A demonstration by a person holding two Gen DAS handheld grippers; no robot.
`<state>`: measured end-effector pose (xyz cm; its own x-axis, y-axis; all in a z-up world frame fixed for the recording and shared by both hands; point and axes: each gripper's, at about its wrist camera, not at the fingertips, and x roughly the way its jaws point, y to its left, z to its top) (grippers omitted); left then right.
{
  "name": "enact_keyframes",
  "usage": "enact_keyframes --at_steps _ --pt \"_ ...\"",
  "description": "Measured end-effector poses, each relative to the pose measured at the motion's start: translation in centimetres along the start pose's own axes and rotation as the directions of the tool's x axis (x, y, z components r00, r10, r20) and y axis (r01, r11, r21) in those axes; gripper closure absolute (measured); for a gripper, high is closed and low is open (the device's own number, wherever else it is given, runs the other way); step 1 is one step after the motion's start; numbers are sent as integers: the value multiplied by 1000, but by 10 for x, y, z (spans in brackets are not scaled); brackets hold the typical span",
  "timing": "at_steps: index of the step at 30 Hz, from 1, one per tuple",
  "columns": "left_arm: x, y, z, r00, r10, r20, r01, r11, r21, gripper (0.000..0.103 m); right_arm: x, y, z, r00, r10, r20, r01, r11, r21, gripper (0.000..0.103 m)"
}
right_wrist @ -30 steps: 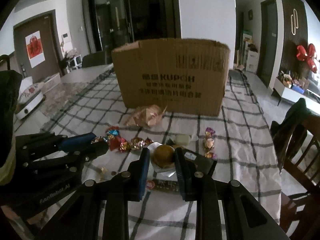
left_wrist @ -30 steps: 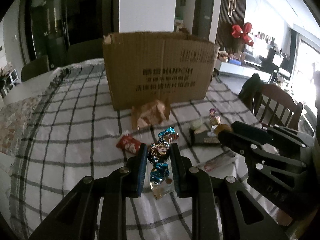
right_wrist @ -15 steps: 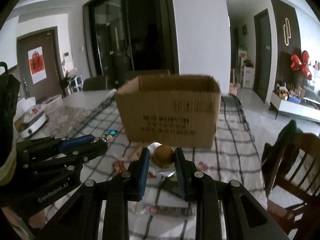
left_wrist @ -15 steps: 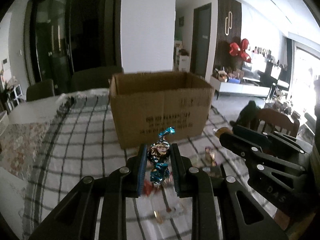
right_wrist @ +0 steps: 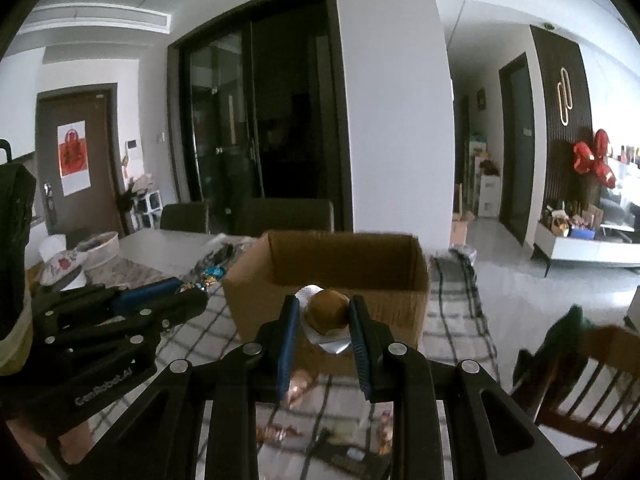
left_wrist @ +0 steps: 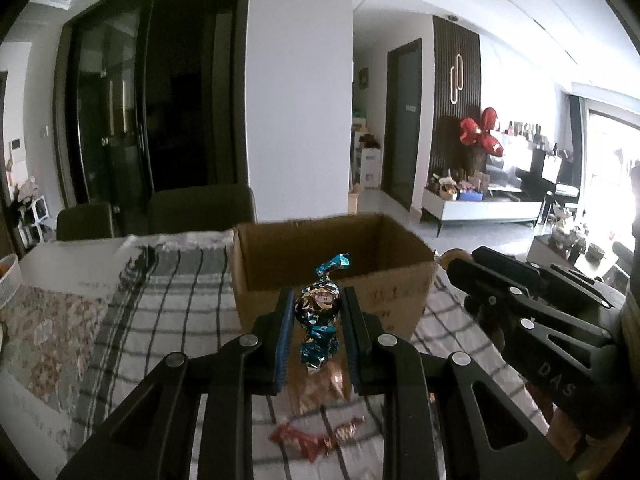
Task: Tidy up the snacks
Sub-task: 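Lift the candy and bun into the box and open both grippers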
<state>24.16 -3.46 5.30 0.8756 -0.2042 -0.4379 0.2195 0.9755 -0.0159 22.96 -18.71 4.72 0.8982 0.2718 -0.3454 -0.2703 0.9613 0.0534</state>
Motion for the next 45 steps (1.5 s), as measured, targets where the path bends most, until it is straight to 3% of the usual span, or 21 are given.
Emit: enact_keyframes --at_steps 9,16,28,30,31,32,35,45 --pt "21 4 34 999 2 39 -3 999 38 79 19 -6 30 999 -1 46 2 1000 -23 76" --pt "46 8 56 999 4 33 -6 999 42 79 48 -17 49 999 -18 34 19 999 -38 76" --pt "114 19 73 993 -38 -111 39 999 12 79 108 -36 60 998 -38 -60 35 999 -40 76" --pt "119 17 73 992 -34 -124 36 999 13 69 114 -39 60 996 -34 -80 31 999 -29 76" --pt "120 18 74 992 -23 -123 25 1000 15 55 116 -41 60 996 -33 -88 31 999 -22 76" --pt "120 18 73 993 -5 -116 7 1000 17 49 118 -44 59 995 -33 -95 32 999 -14 74" --pt "114 17 71 994 12 -105 -9 1000 26 48 120 -51 56 992 -58 -114 59 998 6 60" --pt "66 11 53 999 30 -26 -29 999 44 41 85 -48 43 993 -81 -87 83 996 23 53"
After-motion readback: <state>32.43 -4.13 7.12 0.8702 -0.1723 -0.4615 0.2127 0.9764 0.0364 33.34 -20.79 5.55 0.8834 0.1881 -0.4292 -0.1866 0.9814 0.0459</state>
